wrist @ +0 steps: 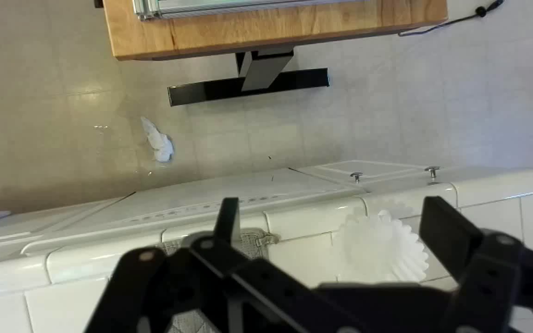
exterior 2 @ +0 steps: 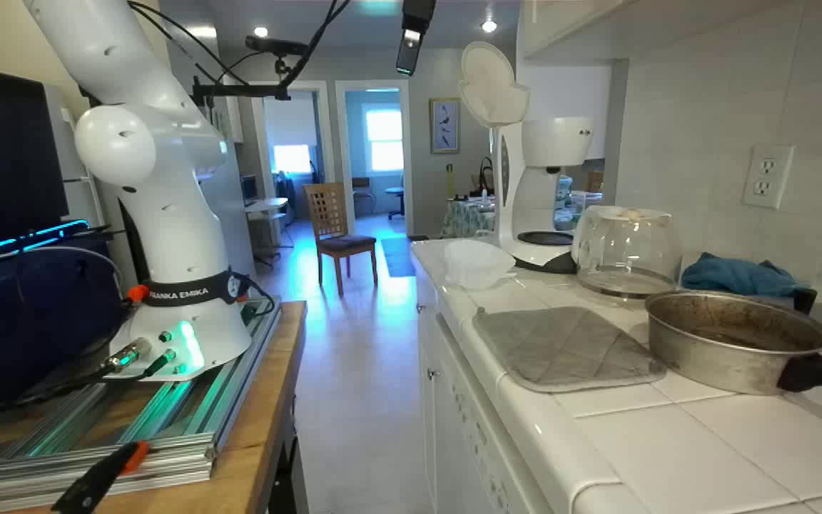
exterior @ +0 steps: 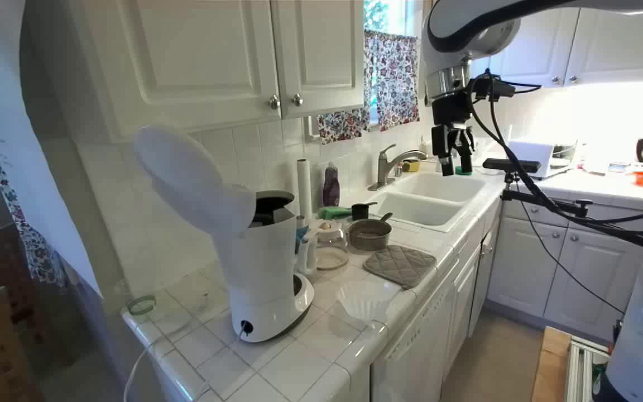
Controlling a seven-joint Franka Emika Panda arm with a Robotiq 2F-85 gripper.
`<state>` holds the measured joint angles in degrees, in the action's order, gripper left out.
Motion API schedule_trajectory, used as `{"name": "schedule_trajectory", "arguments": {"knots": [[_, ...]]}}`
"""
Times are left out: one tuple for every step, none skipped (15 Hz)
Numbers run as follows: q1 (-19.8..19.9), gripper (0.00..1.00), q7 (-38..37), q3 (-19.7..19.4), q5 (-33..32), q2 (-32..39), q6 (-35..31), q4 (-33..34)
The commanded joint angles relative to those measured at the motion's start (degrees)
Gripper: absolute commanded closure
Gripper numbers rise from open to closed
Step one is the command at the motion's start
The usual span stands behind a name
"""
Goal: Pick up the cloth and use it to pick up the pot on the counter
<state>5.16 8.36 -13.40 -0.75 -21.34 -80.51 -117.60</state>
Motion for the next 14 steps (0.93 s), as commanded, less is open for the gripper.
{"name": "schedule_trajectory", "arguments": {"knots": [[1.09,0.0,0.33,0.87,0.26,0.15,0.08,0.11],[1.09,0.0,0.33,0.87,0.26,0.15,0.08,0.11],[1.37,0.0,-0.22,0.74,0.26,0.66,-0.94,0.13],[1.8,0.0,-0.66,0.56,-0.31,1.02,-3.39,-0.33],[2.2,0.0,-1.13,0.47,-0.92,1.5,-5.33,-0.65],[2.71,0.0,-1.14,0.26,-1.74,2.21,-8.1,-1.25],[3.26,0.0,-1.33,0.14,-2.46,2.97,-10.63,-1.79],[3.65,0.0,-0.34,-0.4,-2.25,4.19,-13.0,-2.08],[3.92,0.0,0.61,-0.8,-1.9,5.4,-15.3,-2.35],[4.22,0.0,1.21,-0.96,-2.13,7.0,-18.0,-2.61],[4.28,0.0,2.14,-1.2,-1.63,8.57,-19.48,-2.44],[4.41,0.0,0.6,-0.47,-1.28,5.89,-16.48,-2.47],[4.57,0.0,0.73,-0.52,-1.28,7.01,-17.14,-2.49],[4.58,0.0,0.72,-0.48,-1.28,7.41,-17.14,-2.47]]}}
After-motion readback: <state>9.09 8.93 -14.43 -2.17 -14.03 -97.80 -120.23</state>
